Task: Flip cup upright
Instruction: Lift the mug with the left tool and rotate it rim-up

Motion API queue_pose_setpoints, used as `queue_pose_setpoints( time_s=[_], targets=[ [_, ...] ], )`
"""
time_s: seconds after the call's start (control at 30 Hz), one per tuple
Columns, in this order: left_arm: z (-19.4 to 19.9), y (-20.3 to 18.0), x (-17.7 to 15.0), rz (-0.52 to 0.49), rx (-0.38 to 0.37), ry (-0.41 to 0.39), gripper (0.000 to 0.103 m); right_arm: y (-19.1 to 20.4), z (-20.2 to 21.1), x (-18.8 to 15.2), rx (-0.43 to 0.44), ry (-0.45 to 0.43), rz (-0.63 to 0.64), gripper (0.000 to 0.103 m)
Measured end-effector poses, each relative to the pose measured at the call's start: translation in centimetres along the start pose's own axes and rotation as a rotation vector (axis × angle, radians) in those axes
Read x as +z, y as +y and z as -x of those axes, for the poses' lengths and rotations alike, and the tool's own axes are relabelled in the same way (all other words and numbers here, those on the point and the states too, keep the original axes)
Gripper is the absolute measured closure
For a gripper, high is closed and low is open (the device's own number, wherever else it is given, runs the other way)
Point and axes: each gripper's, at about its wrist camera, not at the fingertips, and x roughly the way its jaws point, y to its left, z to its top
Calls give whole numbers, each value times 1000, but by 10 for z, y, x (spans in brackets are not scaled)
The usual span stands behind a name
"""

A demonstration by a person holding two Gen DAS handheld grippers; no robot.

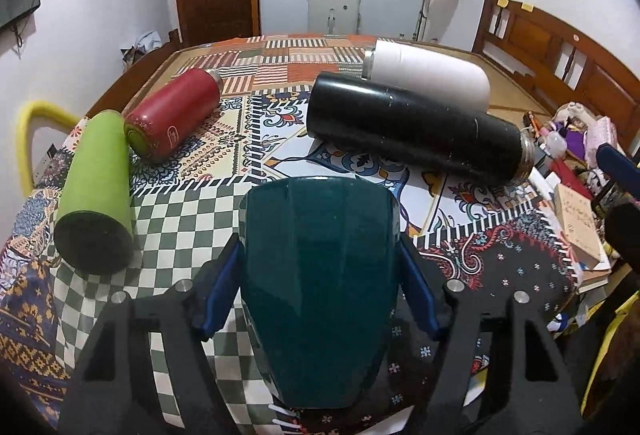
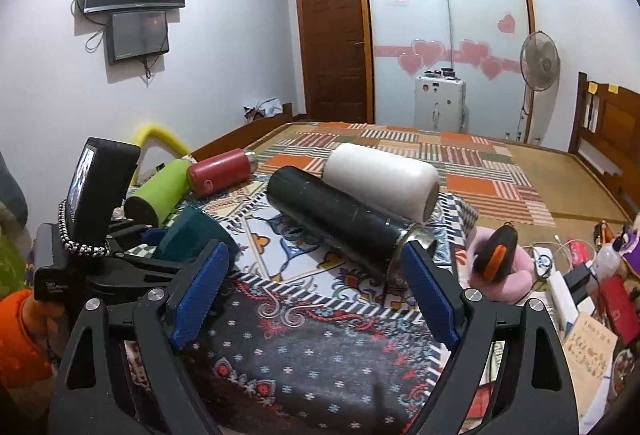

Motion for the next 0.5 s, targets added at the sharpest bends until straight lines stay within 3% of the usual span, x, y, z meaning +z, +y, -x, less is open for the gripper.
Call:
queue_pose_setpoints(
  time_s=[0.3, 0.5],
  targets=[
    [36, 7, -1, -3, 9, -90, 31, 17, 9, 11, 38, -44, 6, 16],
    [46, 15, 2, 26, 5, -136, 31, 28, 16, 16, 39, -94, 16, 8]
  ],
)
